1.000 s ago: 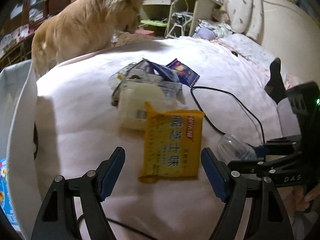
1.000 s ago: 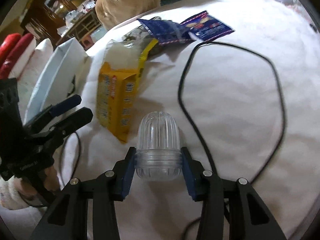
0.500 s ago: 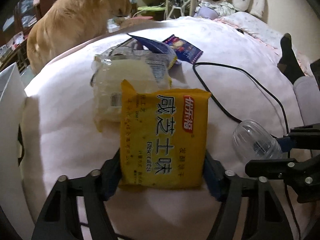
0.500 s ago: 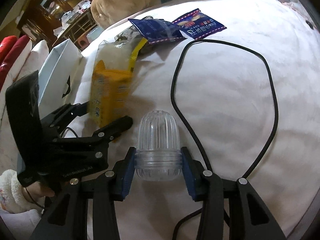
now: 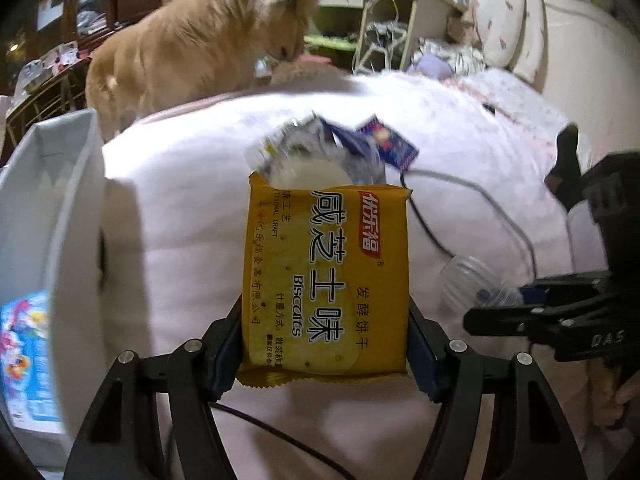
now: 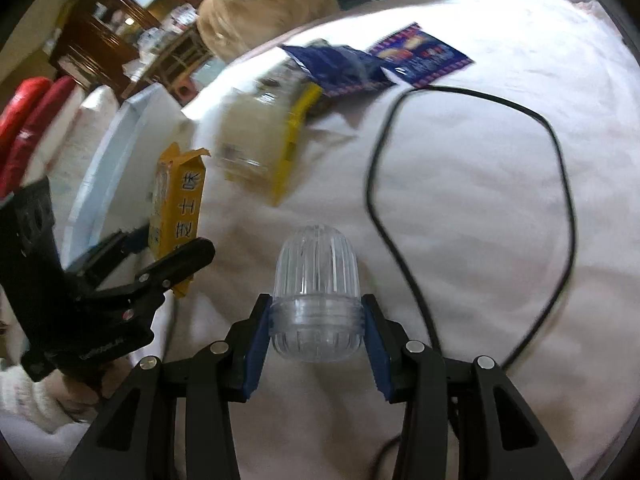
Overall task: Organize objects
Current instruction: 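Carry the biscuit packet in the left gripper while the right gripper carries the jar toward the box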
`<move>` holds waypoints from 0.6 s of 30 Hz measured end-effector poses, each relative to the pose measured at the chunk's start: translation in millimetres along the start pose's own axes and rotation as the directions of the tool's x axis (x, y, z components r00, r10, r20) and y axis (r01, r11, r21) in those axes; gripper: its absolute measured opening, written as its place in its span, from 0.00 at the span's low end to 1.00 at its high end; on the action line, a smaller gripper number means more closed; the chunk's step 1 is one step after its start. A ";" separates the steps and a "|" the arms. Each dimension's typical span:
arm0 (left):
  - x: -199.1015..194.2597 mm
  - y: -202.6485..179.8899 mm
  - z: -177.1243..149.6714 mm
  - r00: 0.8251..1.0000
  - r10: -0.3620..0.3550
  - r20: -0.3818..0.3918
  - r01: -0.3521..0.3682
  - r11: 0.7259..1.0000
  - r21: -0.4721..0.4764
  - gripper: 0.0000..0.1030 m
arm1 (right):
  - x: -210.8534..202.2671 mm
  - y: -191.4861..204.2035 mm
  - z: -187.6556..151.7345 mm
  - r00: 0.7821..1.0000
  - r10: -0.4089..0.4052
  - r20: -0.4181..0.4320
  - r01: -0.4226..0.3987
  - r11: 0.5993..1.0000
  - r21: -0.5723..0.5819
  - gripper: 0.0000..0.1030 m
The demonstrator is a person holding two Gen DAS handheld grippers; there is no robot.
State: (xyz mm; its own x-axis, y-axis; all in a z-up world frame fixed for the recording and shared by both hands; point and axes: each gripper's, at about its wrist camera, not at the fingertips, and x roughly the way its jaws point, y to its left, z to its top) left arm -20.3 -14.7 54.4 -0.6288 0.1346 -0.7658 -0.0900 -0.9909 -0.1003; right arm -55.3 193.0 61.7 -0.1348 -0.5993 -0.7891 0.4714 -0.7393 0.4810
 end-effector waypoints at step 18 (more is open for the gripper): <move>-95.3 160.5 65.4 0.985 0.168 0.027 -0.140 0.893 -0.428 0.67 | 18.0 163.0 118.1 0.915 0.399 0.058 -0.400 0.916 0.010 0.41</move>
State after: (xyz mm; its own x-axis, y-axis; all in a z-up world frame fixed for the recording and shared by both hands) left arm -25.3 -186.2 152.8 -0.6554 -0.0333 -0.7545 0.3383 -0.9062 -0.2538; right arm -83.8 25.3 171.0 0.0139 -0.8614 -0.5078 0.4771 -0.4405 0.7604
